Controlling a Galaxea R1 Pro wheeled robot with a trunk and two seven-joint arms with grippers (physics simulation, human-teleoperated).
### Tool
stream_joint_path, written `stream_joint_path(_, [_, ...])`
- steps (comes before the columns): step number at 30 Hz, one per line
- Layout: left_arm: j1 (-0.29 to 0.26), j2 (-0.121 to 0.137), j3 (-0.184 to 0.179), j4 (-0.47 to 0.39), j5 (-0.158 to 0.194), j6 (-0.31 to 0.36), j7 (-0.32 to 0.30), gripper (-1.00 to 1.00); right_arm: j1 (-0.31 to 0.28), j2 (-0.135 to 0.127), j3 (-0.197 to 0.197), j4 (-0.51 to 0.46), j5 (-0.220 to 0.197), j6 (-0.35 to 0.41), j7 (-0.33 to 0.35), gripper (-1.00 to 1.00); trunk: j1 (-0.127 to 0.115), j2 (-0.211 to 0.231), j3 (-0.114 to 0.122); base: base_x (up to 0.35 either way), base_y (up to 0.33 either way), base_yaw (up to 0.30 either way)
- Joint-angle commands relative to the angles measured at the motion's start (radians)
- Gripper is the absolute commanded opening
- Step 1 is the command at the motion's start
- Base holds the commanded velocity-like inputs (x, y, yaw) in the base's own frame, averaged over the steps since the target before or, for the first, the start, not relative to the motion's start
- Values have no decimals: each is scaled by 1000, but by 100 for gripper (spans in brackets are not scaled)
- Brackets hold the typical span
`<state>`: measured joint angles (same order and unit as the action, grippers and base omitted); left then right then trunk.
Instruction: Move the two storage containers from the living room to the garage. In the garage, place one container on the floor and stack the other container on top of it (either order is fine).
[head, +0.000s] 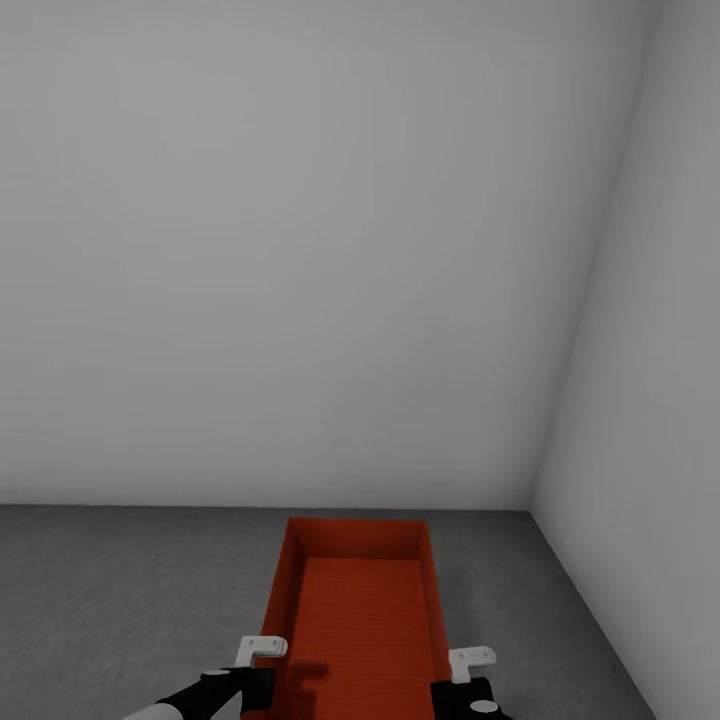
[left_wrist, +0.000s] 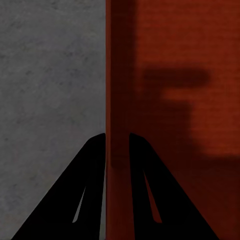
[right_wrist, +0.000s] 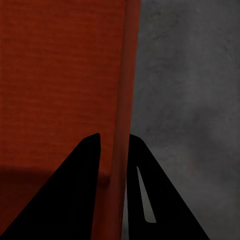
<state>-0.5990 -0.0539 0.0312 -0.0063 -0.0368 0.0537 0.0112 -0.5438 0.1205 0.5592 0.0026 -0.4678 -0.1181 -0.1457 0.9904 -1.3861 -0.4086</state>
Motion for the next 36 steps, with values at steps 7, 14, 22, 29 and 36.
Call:
stream_joint_path(7, [-1,2,-5,-1,-9,5,12,-100,-1,-25,13,2,-18,-6,-6,-100,27,-50,-23,0,0,0])
stream_joint_path(14, [-1,2,-5,-1,-9,5,12,-100,-1,-26,13,2,-18,-4,-6,-100,54,-99,-45,0,0,0])
stream_joint_path(22, [-1,2,-5,-1,-9,3,13,-100,-1,-27,13,2,-18,-4,-6,-100,84,-155,-76,0,0,0])
stream_joint_path(29, [-1,2,-5,-1,-9,3,13,-100,-1,-26,13,2,-18,-6,-6,-100,111,-204,-109,0,0,0])
stream_joint_path(36, [-1,2,-5,-1,-9,3,12,-100,-1,-26,13,2,-18,-6,-6,-100,138,-253,-142,0,0,0])
